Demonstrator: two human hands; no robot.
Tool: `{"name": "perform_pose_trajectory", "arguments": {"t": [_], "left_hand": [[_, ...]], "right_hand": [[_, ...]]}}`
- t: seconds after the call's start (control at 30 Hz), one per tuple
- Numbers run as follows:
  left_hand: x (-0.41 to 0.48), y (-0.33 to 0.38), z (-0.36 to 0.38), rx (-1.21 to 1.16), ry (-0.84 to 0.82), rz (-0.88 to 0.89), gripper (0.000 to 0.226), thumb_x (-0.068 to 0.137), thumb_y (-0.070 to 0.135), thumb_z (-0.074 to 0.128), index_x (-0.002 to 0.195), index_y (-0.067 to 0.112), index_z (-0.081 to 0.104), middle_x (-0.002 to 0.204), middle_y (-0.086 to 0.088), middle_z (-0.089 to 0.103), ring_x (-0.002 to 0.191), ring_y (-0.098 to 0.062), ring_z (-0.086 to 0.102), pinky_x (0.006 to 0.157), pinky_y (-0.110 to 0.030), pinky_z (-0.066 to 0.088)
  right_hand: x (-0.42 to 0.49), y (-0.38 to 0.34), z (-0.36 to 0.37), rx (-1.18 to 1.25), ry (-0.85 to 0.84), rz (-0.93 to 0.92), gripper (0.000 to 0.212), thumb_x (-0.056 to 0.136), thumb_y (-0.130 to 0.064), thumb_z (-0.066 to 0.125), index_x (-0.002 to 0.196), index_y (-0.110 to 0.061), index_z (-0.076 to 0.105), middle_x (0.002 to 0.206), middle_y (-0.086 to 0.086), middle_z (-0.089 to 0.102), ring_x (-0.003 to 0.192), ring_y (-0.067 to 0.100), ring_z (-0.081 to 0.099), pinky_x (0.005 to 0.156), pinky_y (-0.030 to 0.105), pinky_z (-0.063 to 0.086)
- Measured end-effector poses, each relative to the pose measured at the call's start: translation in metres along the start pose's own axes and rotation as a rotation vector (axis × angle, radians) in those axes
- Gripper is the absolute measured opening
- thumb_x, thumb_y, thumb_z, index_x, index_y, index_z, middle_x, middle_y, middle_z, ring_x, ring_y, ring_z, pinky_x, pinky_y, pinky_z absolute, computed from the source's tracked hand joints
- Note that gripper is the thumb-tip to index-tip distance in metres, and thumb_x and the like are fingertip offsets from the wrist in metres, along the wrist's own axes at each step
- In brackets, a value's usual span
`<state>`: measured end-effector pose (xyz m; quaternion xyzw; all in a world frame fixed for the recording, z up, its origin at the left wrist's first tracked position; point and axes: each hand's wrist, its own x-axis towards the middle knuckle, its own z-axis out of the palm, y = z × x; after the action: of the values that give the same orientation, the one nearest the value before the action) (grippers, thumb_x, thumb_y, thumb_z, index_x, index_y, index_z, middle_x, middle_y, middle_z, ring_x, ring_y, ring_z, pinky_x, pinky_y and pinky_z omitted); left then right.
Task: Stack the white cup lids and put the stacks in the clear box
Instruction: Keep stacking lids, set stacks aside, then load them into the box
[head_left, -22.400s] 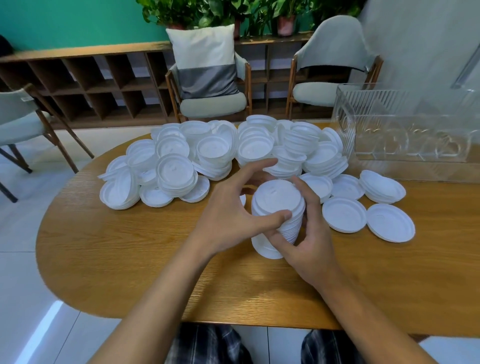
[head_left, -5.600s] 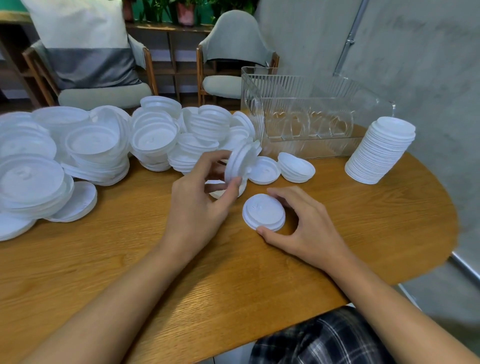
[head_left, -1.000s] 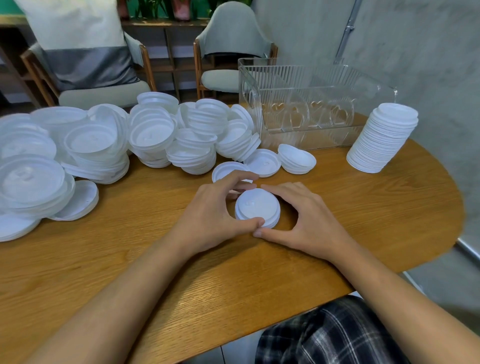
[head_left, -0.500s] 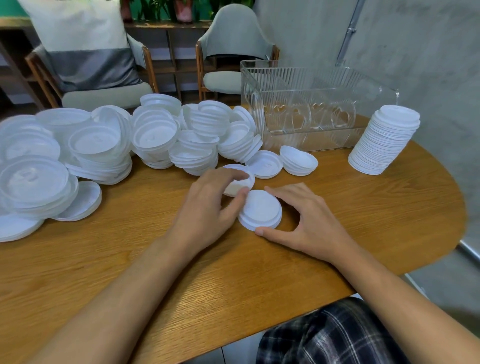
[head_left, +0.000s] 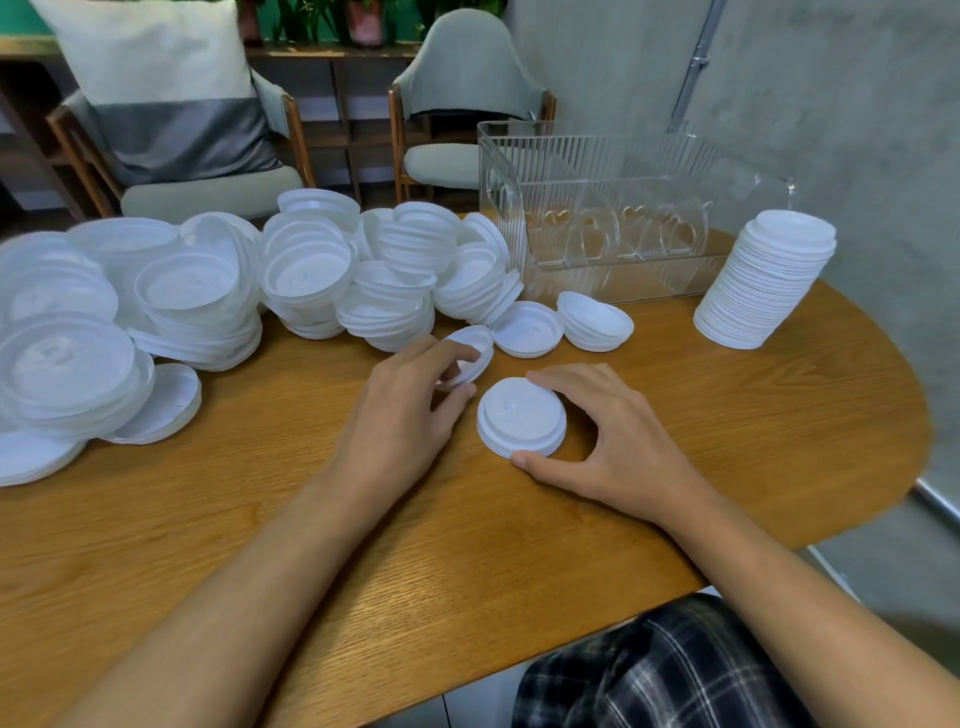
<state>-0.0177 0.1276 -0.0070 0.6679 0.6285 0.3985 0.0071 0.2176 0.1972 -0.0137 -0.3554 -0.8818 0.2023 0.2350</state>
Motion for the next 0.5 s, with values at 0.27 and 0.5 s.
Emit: {"name": "perform_pose_trajectory", "arguments": {"t": [0.27,0.5], "left_hand": [[0.002,0.015,-0.005,-0.219,0.201,-0.072,0.035,0.095,0.01,0.071,0.129,0.018,0.069,0.113,0.01,0.068,0.1,-0.004,0.063,0.075,-0.017,0.053],[0.004,0.016,-0.002,-0.563,0.064,-0.308,0.04,0.099,0.016,0.064,0.139,0.023,0.066,0.121,0.012,0.073,0.107,-0.003,0.068,0.097,-0.028,0.055]], "right_hand": [[0.001,-0.002,-0.001,0.005,-0.003,0.01,0.091,0.078,-0.068,0.076,0.155,-0.033,0.043,0.143,-0.023,0.053,0.134,0.001,0.046,0.111,0.04,0.045],[0.001,-0.004,-0.002,0.042,-0.003,0.002,0.098,0.078,-0.062,0.081,0.159,-0.042,0.03,0.142,-0.023,0.052,0.133,0.0,0.047,0.111,0.043,0.046]]}}
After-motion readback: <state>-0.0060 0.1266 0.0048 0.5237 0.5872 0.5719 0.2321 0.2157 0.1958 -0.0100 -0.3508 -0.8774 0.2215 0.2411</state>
